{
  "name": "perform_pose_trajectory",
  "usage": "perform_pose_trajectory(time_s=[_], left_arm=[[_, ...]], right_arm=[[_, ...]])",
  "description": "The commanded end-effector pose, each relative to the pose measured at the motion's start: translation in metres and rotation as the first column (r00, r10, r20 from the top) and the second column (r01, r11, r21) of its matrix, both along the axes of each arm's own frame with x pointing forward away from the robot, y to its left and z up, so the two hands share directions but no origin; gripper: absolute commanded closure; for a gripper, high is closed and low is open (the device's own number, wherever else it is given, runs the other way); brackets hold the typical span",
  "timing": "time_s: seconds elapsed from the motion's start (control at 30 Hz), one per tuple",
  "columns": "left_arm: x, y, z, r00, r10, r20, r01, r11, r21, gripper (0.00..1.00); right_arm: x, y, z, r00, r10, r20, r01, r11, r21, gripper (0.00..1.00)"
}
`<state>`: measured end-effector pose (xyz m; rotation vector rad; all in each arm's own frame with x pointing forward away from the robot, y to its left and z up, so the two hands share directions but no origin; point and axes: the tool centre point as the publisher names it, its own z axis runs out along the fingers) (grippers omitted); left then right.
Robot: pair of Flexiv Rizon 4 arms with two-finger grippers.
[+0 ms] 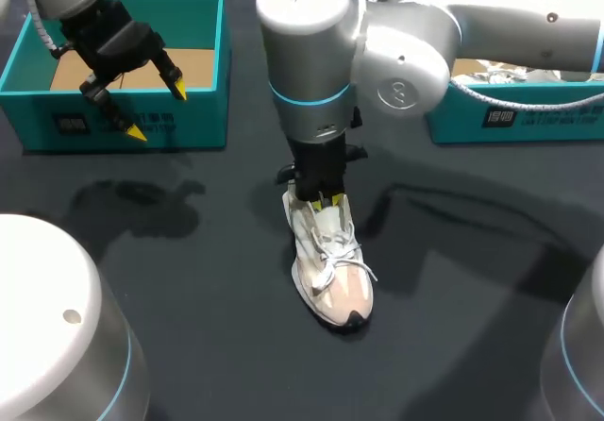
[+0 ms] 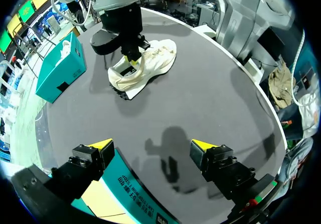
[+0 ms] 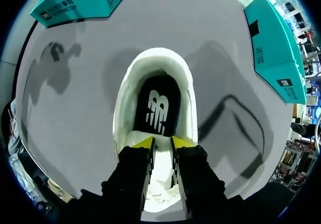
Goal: Take the shoe out of the shoebox, open the shoe tongue, remove and reinsert the insole, then place the shoe into the shoebox
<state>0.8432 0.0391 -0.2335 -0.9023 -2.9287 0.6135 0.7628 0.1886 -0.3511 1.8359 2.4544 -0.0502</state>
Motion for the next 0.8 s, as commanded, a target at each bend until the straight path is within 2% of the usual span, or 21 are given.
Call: perform_pose_trajectory(time_s=[0.03, 0.17, 0.27, 0.3, 0.43, 0.47, 0.5, 0.53, 0.6, 0.63, 0.67, 0.8], left_arm=[[0.0, 0.001, 0.0, 1.0, -0.001, 0.001, 0.001, 1.0, 0.002, 0.0], [0.0, 0.001, 0.0, 1.0, -0.001, 0.001, 0.001, 1.0, 0.002, 0.0], [0.0, 0.001, 0.0, 1.0, -0.001, 0.001, 0.001, 1.0, 0.002, 0.0], [0.0, 0.001, 0.0, 1.0, -0.001, 0.001, 0.001, 1.0, 0.002, 0.0], [0.0, 0.001, 0.0, 1.0, -0.001, 0.001, 0.001, 1.0, 0.002, 0.0], [0.0, 0.001, 0.0, 1.0, -0.001, 0.001, 0.001, 1.0, 0.002, 0.0], [0.0, 0.001, 0.0, 1.0, -0.001, 0.001, 0.001, 1.0, 0.002, 0.0], [0.0, 0.001, 0.0, 1.0, -0.001, 0.001, 0.001, 1.0, 0.002, 0.0], [0.0, 0.001, 0.0, 1.0, -0.001, 0.001, 0.001, 1.0, 0.002, 0.0], [0.0, 0.001, 0.0, 1.0, -0.001, 0.001, 0.001, 1.0, 0.002, 0.0], [0.0, 0.001, 0.0, 1.0, -0.001, 0.001, 0.001, 1.0, 0.002, 0.0], [0.0, 0.001, 0.0, 1.0, -0.001, 0.001, 0.001, 1.0, 0.002, 0.0]], right_arm=[[-0.001, -0.004, 0.022, 0.999, 0.026, 0.023, -0.025, 1.0, -0.019, 0.79], [-0.001, -0.004, 0.047, 0.986, 0.165, 0.04, -0.163, 0.985, -0.053, 0.75], [0.003, -0.003, 0.061, 0.923, 0.383, 0.035, -0.381, 0.923, -0.055, 0.61], [0.003, -0.002, 0.065, 0.904, 0.427, 0.035, -0.424, 0.903, -0.071, 0.6], [0.007, 0.002, 0.08, 0.756, 0.652, 0.046, -0.647, 0.757, -0.093, 0.57], [0.007, 0.002, 0.083, 0.716, 0.697, 0.051, -0.69, 0.716, -0.104, 0.53], [0.009, 0.003, 0.086, 0.678, 0.731, 0.076, -0.725, 0.683, -0.094, 0.44], [0.01, 0.004, 0.088, 0.616, 0.782, 0.101, -0.777, 0.623, -0.09, 0.28], [0.013, 0.009, 0.091, 0.435, 0.891, 0.131, -0.893, 0.446, -0.068, 0.0], [0.014, 0.013, 0.09, 0.315, 0.936, 0.158, -0.944, 0.326, -0.049, 0.0], [0.014, 0.014, 0.09, 0.249, 0.953, 0.174, -0.966, 0.257, -0.021, 0.0], [0.014, 0.014, 0.09, 0.249, 0.953, 0.174, -0.966, 0.257, -0.021, 0.0]])
